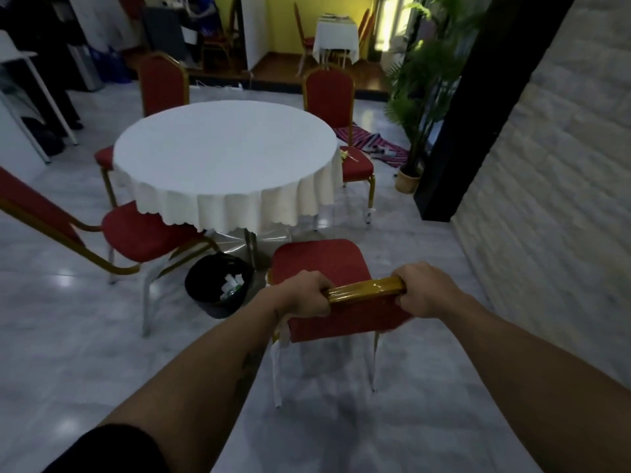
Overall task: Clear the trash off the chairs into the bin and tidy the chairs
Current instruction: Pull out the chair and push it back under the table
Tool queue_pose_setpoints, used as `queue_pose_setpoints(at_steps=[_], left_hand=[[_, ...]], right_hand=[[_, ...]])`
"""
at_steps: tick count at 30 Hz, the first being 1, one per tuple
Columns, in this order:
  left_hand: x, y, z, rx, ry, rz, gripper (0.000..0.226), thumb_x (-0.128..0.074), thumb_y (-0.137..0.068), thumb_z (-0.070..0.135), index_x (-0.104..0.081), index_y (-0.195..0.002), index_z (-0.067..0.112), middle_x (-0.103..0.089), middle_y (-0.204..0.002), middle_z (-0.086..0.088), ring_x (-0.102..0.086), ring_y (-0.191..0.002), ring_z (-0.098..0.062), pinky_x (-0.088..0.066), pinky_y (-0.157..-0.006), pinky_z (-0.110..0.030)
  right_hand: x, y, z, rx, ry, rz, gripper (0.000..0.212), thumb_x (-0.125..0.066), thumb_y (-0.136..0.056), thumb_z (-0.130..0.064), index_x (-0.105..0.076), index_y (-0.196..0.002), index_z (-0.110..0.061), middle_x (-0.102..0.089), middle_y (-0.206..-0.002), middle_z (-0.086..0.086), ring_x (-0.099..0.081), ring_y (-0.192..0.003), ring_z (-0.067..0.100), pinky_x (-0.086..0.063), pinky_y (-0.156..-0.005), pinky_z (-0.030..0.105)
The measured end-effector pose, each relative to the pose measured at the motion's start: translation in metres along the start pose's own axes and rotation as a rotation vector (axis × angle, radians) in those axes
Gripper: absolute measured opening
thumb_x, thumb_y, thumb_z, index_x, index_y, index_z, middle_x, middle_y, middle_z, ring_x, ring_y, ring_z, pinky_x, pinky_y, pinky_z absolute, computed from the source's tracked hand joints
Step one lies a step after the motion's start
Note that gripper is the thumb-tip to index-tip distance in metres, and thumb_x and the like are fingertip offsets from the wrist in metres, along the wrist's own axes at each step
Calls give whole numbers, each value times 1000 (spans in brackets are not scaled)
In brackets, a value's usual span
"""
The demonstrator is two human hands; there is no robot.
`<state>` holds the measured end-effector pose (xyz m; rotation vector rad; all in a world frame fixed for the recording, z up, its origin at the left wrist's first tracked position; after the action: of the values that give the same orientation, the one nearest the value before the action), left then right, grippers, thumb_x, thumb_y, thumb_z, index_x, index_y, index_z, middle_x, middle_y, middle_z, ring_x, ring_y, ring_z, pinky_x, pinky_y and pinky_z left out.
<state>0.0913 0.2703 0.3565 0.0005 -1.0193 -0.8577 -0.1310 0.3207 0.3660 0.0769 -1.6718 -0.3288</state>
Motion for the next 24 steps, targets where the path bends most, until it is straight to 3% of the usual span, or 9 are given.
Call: queue_pose_setpoints(at_steps=[7, 14, 20, 24], left_hand=[[2, -24, -15, -3, 51, -6, 51, -59, -77, 13, -65, -127, 24, -69, -104, -5, -65, -92, -21, -54, -75, -31], [10, -50, -25, 23, 182, 119, 52, -63, -83, 16, -59, -132, 31, -68, -118, -3, -63, -102, -21, -52, -91, -35], [15, -89, -21, 99, 128, 199, 42, -53, -89, 14, -51, -127, 30, -62, -117, -10, -59, -104, -31, -50, -91, -46], [31, -119, -16, 162, 102, 195, 41, -58, -90, 19, -53, -130, 25, -61, -119, -12, -57, -107, -32, -43, -88, -36]], right_hand=[[-5, -34, 0, 9, 22, -13, 14, -60, -67, -21, -59, -77, -31, -59, -80, -10, -61, -81, 19, -56, -75, 39], [8, -90, 16, 2, 41, 7, 17, -63, -68, -16, -60, -75, -32, -62, -78, -9, -61, -76, 17, -55, -71, 37], [24, -147, 32, 45, 35, -14, 19, -63, -68, -12, -59, -72, -31, -62, -77, -7, -61, -74, 17, -54, -68, 36], [36, -184, 46, 118, 54, -29, 15, -62, -66, -16, -57, -72, -29, -61, -76, -7, -60, -74, 17, -55, -69, 38]])
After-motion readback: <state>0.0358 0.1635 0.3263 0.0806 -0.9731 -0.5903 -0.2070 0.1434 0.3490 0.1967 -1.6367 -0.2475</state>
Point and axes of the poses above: each hand's wrist, its own y-axis away from the middle knuckle, its own x-axis out of the back of the hand, z = x × y, the point moved 3 cm from there along -y, towards the middle knuckle
